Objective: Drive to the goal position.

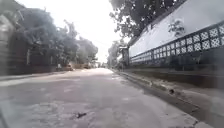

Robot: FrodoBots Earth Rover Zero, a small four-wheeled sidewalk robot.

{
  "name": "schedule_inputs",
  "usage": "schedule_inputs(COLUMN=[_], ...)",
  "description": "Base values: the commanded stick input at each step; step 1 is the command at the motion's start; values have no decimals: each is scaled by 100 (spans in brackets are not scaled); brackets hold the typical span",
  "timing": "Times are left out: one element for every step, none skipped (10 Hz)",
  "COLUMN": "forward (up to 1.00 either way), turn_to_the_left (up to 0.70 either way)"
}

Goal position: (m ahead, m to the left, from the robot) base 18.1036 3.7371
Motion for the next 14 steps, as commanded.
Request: schedule_inputs(forward=[50,50,50,50,50,50,50,50,50,50,50,50,50,50], turn_to_the_left=[0,50,50,50,50,50,50,46,32,18,4,0,0,0])
